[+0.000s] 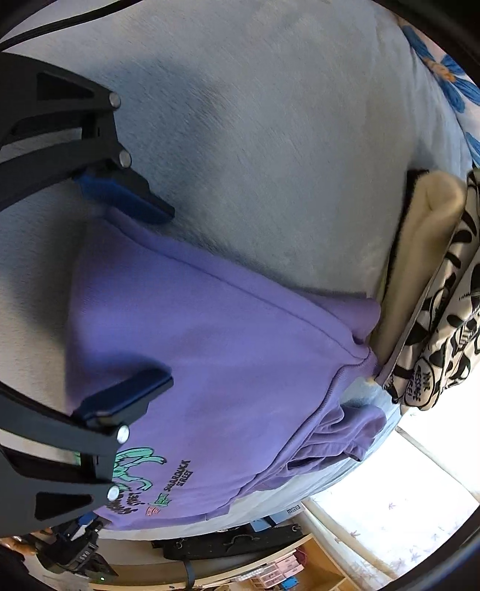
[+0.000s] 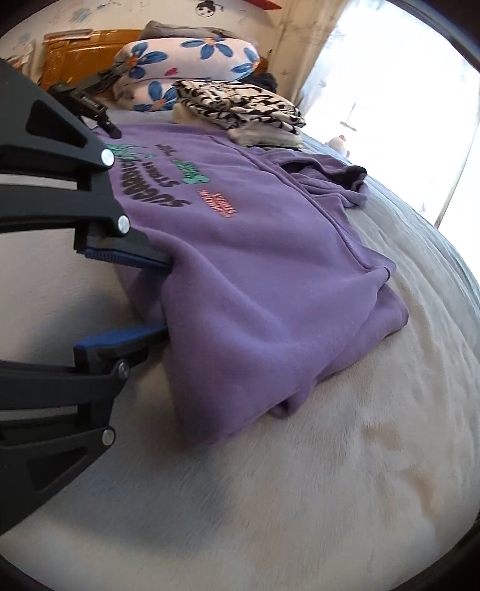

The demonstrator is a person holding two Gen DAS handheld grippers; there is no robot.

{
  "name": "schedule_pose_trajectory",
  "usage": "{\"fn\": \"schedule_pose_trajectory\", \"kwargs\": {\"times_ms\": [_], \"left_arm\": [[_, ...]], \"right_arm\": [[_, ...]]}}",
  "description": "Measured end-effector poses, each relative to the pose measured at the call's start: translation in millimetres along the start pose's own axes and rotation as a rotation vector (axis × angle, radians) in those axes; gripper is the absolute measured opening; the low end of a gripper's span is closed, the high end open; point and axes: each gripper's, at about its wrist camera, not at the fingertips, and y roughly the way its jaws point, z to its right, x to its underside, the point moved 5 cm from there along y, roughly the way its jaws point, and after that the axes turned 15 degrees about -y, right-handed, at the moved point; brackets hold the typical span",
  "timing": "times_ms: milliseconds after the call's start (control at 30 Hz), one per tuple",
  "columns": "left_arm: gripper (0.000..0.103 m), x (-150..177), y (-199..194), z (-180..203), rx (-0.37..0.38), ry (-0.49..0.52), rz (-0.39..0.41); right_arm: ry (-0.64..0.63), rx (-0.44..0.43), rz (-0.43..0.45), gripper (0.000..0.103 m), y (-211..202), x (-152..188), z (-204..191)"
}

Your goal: Fold large clothes

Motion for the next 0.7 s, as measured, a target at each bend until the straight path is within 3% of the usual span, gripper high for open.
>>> {"fn": "schedule_pose_trajectory", "kwargs": {"times_ms": [100, 200, 367, 633, 700], "left_arm": [[0.094, 1, 8, 9, -0.014, 0.035, 0.011], [0.094, 2, 12, 18, -0.026, 0.052, 0.031], [0.094, -3, 14, 20, 0.004, 0.011, 0.033], [0.093, -6, 14, 17, 0.038, -0.008, 0.026], [0.093, -4, 15, 19, 0.025, 0.009, 0.029]], "right_arm": [[0.037, -0.017, 0.017, 0.036, 7, -5, 0], [0.071, -0.053, 0.039, 0.039, 3, -6, 1], [0.188, -0.182, 0.084, 0.042, -7, 4, 16], [0.254, -0.139, 0.081, 0.043, -18, 22, 34], [0.228, -0.143, 0.101, 0.063, -19, 18, 30]]}}
